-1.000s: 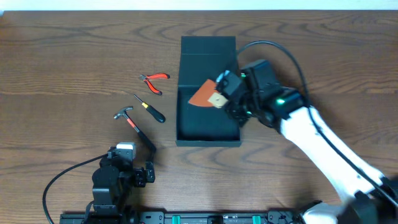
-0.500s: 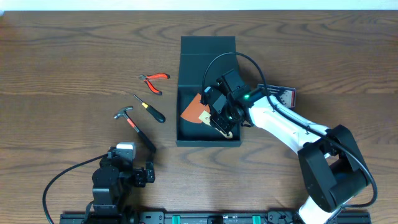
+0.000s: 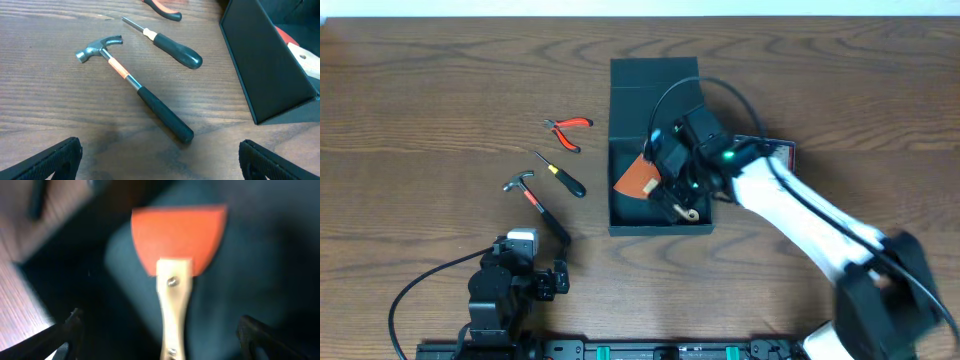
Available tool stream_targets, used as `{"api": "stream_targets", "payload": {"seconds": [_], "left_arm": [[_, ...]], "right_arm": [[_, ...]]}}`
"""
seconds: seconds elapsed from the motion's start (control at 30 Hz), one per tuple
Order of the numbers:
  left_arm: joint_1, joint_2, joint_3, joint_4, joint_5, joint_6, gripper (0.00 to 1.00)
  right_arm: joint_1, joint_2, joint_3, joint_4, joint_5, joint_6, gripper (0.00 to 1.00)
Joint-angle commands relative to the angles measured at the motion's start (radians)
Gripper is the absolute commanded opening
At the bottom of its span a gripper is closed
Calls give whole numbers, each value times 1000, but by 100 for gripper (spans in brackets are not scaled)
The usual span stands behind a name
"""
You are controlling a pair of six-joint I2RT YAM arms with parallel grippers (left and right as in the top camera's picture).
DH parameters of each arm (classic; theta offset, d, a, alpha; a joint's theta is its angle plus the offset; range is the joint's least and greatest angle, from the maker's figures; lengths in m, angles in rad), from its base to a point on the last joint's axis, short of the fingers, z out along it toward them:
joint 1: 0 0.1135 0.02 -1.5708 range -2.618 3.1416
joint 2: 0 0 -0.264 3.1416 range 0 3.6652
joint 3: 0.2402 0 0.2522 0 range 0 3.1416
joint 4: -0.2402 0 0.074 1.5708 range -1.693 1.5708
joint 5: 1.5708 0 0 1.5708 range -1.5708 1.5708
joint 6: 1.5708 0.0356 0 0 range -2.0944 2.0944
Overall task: Pack container
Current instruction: 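Release the scraper and move the right gripper to the blue screwdriver case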
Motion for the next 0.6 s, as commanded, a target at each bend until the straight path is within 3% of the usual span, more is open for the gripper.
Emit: {"api": "stream_targets", "payload": {"seconds": [0.0,0.13,0.37,0.4,0.47,0.57], "left_arm": [[-2,-6,-10,3,-11,14,98],[-2,-6,-10,3,-11,14,98],[-2,-6,-10,3,-11,14,98],[-2,-6,-10,3,-11,14,98],[-2,-6,-10,3,-11,14,99],[-2,-6,-10,3,-11,14,98]], "right_arm": [[-44,-155,107,-34,121,-55,99],[-182,-212,148,-89,183,-55,99],[-443,-108,148,-92,182,-48,85],[-467,-79,148,-83,182,-47,81],[-507,-15,148,-65,182,-47,58],[-539,74,148,-48,182,-48,35]]}}
